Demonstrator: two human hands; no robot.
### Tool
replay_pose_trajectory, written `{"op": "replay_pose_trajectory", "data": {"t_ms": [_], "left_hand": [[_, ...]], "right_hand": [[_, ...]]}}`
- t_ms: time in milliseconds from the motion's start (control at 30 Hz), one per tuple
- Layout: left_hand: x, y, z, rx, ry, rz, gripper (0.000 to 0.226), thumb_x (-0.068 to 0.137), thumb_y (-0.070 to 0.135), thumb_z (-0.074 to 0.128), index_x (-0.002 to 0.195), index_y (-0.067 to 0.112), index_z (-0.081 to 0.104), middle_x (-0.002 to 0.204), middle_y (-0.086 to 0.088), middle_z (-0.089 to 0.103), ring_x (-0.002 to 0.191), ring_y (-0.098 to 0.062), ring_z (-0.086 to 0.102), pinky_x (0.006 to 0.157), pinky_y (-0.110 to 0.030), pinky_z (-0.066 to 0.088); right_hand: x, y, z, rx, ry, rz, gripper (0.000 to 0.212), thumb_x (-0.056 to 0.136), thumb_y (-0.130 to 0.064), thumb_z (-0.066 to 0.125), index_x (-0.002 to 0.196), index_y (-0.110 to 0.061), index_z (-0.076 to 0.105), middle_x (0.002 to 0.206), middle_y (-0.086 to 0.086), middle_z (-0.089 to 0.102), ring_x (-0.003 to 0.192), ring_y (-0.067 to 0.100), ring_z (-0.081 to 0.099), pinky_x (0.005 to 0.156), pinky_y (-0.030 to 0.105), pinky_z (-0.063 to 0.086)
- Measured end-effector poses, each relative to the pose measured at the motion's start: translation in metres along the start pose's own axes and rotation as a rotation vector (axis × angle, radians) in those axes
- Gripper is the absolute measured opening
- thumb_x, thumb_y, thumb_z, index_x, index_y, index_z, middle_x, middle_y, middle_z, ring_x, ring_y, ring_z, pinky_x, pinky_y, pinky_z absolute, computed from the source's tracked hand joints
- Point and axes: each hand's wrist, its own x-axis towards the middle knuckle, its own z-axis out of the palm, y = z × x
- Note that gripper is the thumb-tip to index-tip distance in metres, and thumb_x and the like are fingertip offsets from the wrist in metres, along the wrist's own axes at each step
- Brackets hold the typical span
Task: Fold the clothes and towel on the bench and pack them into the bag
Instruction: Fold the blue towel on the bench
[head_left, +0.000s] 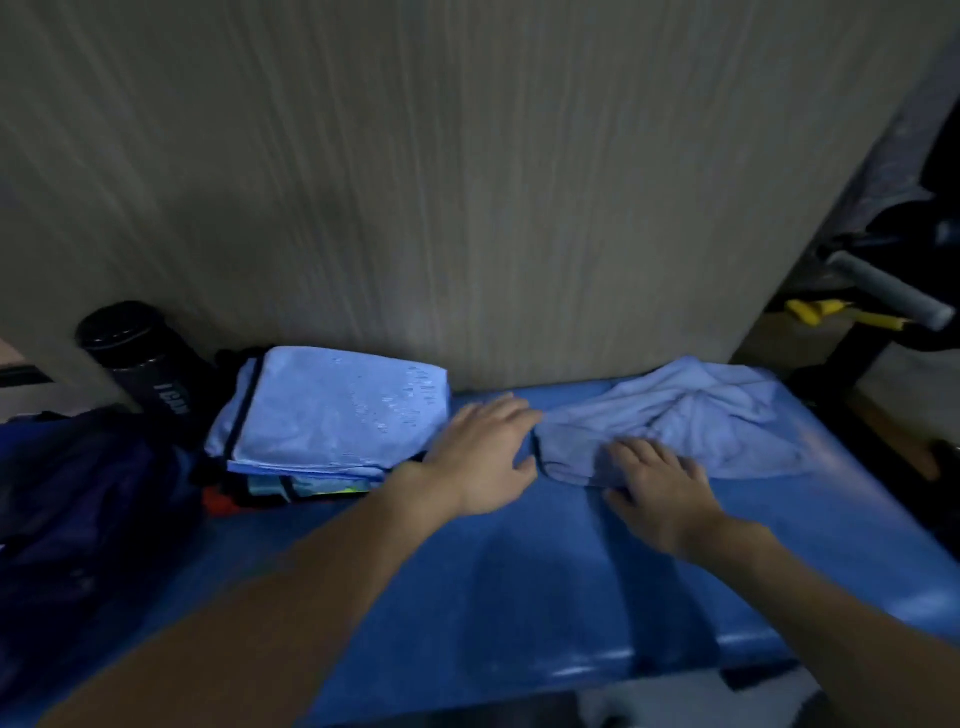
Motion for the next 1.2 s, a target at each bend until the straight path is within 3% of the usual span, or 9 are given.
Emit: {"op": "replay_pose_trajectory", "data": {"t_ms": [133,233,333,433,533,667,833,967,1200], "left_hand": [[0.010,0.028,0.039,-0.089,-0.134,-0.025,0.072,0.098,0.033,0.052,0.158,0.014,0.016,0.166,-0.002,0.011,0.153,-0.016,0.006,0.122,-0.035,0.013],[0.009,0.039,0.049,-0.011,-0.253,0.008,0.074,0.095,0.048,0.052,0.157,0.020,0.021,0.162,0.001,0.023,0.151,-0.013,0.009,0.122,-0.044,0.003],[0.002,0.049,0.041,0.029,-0.251,0.055,0.042,0.088,0.057,0.057,0.117,0.027,0.061,0.114,0.009,0.058,0.125,-0.009,0.040,0.117,-0.053,0.004],[-0.009,0.055,0.040,-0.062,-0.197,0.067,0.025,0.088,0.053,0.063,0.086,0.029,0.058,0.083,0.011,0.056,0.099,-0.010,0.050,0.109,-0.040,0.020],[-0.016,0.057,0.041,-0.285,-0.043,-0.018,0.029,0.081,0.055,0.067,0.074,0.032,0.050,0.068,0.006,0.058,0.077,-0.011,0.051,0.078,-0.031,0.043],[-0.022,0.065,0.028,-0.485,0.096,-0.132,0.035,0.084,0.042,0.074,0.068,0.022,0.049,0.056,0.007,0.048,0.053,-0.006,0.041,0.055,-0.029,0.037],[-0.040,0.062,0.030,-0.404,0.197,-0.264,0.037,0.091,0.038,0.067,0.068,0.019,0.045,0.051,0.005,0.042,0.048,-0.008,0.038,0.053,-0.038,0.038],[-0.054,0.060,0.036,-0.399,0.213,-0.327,0.038,0.094,0.036,0.064,0.070,0.015,0.043,0.052,0.002,0.045,0.052,-0.017,0.045,0.058,-0.047,0.044],[-0.064,0.062,0.037,-0.475,0.267,-0.422,0.038,0.098,0.035,0.055,0.069,0.015,0.042,0.057,0.002,0.046,0.058,-0.021,0.049,0.060,-0.044,0.043]], "right_hand": [[-0.025,0.012,0.000,0.063,0.019,-0.092,0.056,0.095,-0.040,0.047,0.148,-0.034,0.029,0.147,-0.012,0.035,0.139,0.013,0.028,0.108,0.038,0.023],[-0.040,0.014,-0.002,0.169,0.009,-0.117,0.047,0.097,-0.045,0.046,0.142,-0.033,0.040,0.138,-0.011,0.044,0.134,0.012,0.032,0.106,0.036,0.022],[-0.054,0.023,-0.005,0.220,0.035,-0.144,0.026,0.098,-0.039,0.047,0.118,-0.027,0.059,0.122,-0.009,0.054,0.124,0.014,0.039,0.102,0.033,0.023],[-0.065,0.031,-0.005,0.220,0.100,-0.168,0.013,0.095,-0.033,0.052,0.101,-0.025,0.061,0.106,-0.009,0.057,0.113,0.016,0.044,0.100,0.036,0.028],[-0.070,0.033,-0.012,0.261,0.310,-0.116,0.015,0.086,-0.032,0.048,0.095,-0.025,0.058,0.098,-0.007,0.053,0.103,0.023,0.050,0.086,0.035,0.031],[-0.085,0.032,-0.020,0.270,0.288,0.104,0.043,0.089,-0.029,0.058,0.129,-0.020,0.048,0.124,0.004,0.047,0.119,0.028,0.043,0.092,0.042,0.035],[-0.105,0.028,-0.005,0.221,0.021,0.301,0.040,0.094,-0.049,0.047,0.125,-0.023,0.049,0.129,0.003,0.048,0.125,0.026,0.042,0.102,0.042,0.032],[-0.109,0.020,0.009,0.225,0.044,0.270,0.039,0.088,-0.061,0.051,0.115,-0.033,0.058,0.124,-0.004,0.047,0.124,0.021,0.038,0.101,0.041,0.028],[-0.097,0.007,0.011,0.385,0.037,0.408,0.015,0.088,-0.044,0.060,0.083,-0.030,0.065,0.105,-0.001,0.057,0.113,0.025,0.044,0.090,0.039,0.032]]}}
